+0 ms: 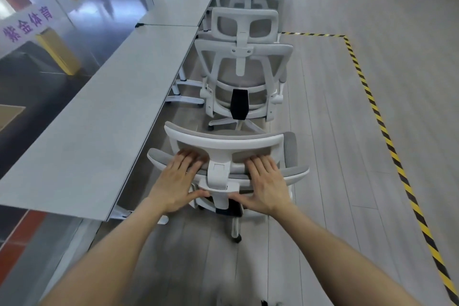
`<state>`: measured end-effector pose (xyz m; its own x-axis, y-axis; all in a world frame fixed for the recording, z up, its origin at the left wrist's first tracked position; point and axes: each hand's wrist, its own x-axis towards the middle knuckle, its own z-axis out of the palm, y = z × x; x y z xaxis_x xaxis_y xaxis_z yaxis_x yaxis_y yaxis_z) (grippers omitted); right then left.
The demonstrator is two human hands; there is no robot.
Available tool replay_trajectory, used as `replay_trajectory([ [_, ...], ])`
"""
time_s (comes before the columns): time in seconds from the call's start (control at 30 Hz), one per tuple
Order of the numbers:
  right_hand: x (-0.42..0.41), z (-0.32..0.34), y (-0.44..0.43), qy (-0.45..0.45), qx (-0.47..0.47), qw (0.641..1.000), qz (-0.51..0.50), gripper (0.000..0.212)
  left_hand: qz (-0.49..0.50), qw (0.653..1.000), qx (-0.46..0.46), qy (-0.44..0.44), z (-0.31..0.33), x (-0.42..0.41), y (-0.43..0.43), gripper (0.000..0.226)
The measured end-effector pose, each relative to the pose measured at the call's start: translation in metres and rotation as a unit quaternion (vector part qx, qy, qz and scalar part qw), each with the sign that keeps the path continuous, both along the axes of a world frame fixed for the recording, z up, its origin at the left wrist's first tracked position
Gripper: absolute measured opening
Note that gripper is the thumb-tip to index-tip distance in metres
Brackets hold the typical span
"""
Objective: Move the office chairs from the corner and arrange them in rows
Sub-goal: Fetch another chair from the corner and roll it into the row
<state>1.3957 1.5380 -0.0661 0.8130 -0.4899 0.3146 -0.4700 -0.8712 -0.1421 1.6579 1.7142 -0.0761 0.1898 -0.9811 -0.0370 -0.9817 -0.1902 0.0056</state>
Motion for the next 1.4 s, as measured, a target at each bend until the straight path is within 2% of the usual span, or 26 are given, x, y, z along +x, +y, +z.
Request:
replay_trajectory([
  [0.43,0.051,0.012,-0.013,0.052,0.027,0.998,0.005,0.096,-0.022,0.999,0.006,-0.044,0.012,0.050,-0.023,0.104],
  [0.9,0.051,0.036,-0.003,0.110,0.044,0.993,-0.016,0.089,0.018,0.998,-0.036,-0.052,0.036,0.019,-0.014,0.090],
  [1.0,0.041,0.046,-0.003,0.152,0.039,0.988,0.011,0.087,0.054,0.995,-0.055,-0.066,0.044,0.003,-0.003,0.077],
  [1.1,0.025,0.058,0.001,0.193,0.046,0.980,0.021,0.094,0.100,0.990,-0.079,-0.059,0.051,-0.014,0.018,0.047],
  [1.17,0.010,0.064,0.006,0.193,0.051,0.980,0.016,0.083,0.111,0.989,-0.081,-0.060,0.052,-0.028,0.031,0.032],
  [1.3,-0.042,0.065,0.019,0.193,0.083,0.978,-0.009,0.073,0.068,0.993,-0.077,-0.058,0.057,-0.070,0.037,0.019],
  [1.4,-0.106,0.057,0.029,0.207,0.129,0.969,-0.041,0.072,-0.005,0.998,-0.023,-0.061,0.065,-0.125,0.018,0.021],
])
